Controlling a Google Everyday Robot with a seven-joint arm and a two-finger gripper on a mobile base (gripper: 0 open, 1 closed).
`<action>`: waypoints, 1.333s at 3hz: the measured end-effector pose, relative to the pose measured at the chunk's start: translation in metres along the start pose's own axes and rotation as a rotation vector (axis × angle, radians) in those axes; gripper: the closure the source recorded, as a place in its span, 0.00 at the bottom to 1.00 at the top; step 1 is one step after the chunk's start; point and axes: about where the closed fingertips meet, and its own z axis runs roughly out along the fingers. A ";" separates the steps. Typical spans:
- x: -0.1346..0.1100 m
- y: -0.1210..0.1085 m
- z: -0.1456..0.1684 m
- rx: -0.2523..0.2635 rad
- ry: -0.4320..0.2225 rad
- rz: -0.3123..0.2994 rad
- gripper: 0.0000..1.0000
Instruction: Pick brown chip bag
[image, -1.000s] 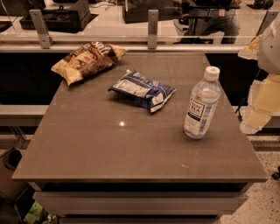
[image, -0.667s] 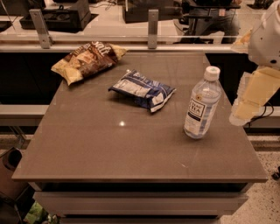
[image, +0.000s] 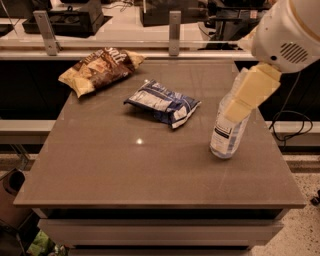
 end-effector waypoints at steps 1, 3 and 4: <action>-0.046 0.003 0.015 0.068 -0.055 0.029 0.00; -0.101 -0.027 0.086 0.179 -0.041 0.020 0.00; -0.113 -0.037 0.123 0.196 0.007 -0.024 0.00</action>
Offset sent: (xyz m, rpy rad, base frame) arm 0.1001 0.1260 -0.0141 0.0212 -0.2502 -0.1270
